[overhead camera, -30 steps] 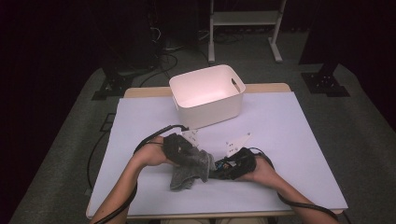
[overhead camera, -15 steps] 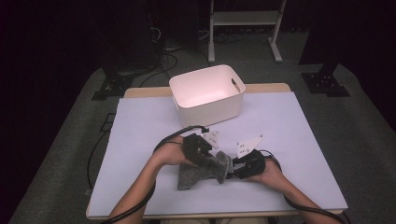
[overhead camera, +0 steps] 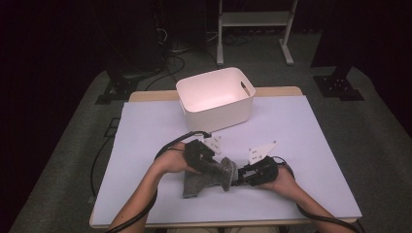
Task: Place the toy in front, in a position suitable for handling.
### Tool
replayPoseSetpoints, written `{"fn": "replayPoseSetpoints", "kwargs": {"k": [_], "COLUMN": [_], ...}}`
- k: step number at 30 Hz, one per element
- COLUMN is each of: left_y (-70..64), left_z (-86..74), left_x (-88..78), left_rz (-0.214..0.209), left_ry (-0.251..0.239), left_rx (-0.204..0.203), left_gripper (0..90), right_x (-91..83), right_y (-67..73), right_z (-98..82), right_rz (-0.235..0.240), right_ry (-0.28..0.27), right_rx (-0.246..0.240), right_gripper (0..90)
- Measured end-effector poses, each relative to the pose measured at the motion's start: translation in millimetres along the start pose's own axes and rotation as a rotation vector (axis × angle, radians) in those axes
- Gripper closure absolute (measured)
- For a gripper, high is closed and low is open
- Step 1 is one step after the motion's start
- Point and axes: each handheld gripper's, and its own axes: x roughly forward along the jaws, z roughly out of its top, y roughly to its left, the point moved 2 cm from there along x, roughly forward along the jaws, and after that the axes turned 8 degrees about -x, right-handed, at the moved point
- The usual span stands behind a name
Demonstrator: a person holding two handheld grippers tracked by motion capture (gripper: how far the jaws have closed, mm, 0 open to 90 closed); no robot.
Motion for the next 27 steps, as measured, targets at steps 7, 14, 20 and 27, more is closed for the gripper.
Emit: {"fn": "replayPoseSetpoints", "kwargs": {"k": [7,14,20,27], "left_y": [2.6,5.4,3.8,-0.5], "left_z": [-26.4,-43.4,-40.9,-13.7], "left_x": [-18.4,-30.7,-23.4,-19.1], "left_rz": [0.022,0.056,0.043,0.025], "left_ry": [-0.033,-0.022,-0.003,-0.034], "left_rx": [-0.044,-0.075,-0.06,-0.005], "left_gripper": [75.6,75.3,75.5,75.5], "right_x": [1.0,1.1,1.1,1.8], "right_y": [-0.3,-0.4,-0.3,0.3], "right_z": [1.5,1.9,2.5,3.1], "right_rz": [-0.005,-0.005,-0.004,-0.006], "right_ry": [0.007,0.01,0.014,0.013], "right_rx": [-0.01,-0.011,-0.012,-0.013], "right_gripper": [69.2,69.2,69.2,69.2]}}
